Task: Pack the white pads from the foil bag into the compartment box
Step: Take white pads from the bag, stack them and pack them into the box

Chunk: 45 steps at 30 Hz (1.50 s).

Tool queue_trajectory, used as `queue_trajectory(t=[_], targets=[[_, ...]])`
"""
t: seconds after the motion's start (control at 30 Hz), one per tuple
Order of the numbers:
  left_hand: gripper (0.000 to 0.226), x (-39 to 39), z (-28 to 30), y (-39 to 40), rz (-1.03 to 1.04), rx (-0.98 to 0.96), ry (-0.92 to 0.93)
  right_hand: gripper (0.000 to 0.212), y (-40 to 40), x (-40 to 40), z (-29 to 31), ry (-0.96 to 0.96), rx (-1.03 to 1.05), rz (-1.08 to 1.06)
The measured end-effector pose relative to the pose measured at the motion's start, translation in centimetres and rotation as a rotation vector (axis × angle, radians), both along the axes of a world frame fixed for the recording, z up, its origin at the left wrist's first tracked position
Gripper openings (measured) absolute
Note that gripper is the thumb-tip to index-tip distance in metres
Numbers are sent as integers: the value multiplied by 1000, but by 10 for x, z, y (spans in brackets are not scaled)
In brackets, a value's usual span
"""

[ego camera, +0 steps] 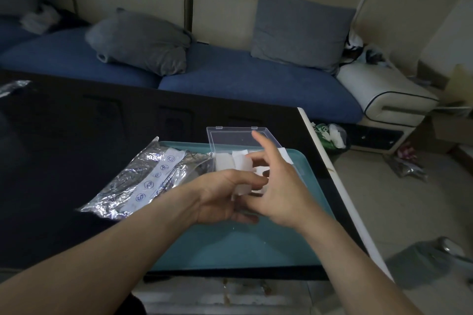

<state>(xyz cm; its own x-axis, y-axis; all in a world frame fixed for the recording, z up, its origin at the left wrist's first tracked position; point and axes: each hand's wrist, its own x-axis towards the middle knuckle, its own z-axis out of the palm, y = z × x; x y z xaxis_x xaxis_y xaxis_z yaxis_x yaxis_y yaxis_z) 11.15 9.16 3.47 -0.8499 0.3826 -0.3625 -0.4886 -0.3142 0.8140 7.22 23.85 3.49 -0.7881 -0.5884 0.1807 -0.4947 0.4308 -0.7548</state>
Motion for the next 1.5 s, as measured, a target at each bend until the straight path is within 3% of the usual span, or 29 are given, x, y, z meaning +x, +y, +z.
queue_trajectory(t=[0.07, 0.2, 0.4, 0.53, 0.67, 0.8, 0.93, 1.07, 1.2, 1.37, 1.5], targets=[[19, 0, 1, 2, 69, 26, 10, 107, -1, 2, -1, 68, 99, 0], [15, -2, 0, 2, 185, -11, 43, 70, -6, 1, -3, 167, 212, -57], [11, 1, -6, -1, 237, -216, 138, 94, -11, 7, 0, 155, 224, -52], [9, 0, -4, -1, 225, -237, 180, 62, -17, 7, 0, 274, 211, -99], [18, 2, -5, -6, 133, -217, 116, 72, -16, 8, -1, 207, 245, -112], [26, 1, -9, -5, 196, -191, 124, 55, -18, 9, 0, 167, 319, -137], [26, 1, -10, -4, 249, -225, 207, 81, -21, 10, 3, 203, 369, -194], [33, 1, -12, -5, 268, -306, 225, 81, -25, 12, 4, 220, 390, -181], [38, -1, -14, -10, 230, -524, 281, 94, -11, 6, 2, 25, 315, -16], [9, 2, -11, -18, -43, -460, 294, 54, 20, -15, -1, -298, 62, 59], [21, 6, -6, -11, -118, -241, 230, 22, 21, -15, -5, -333, -96, 15]])
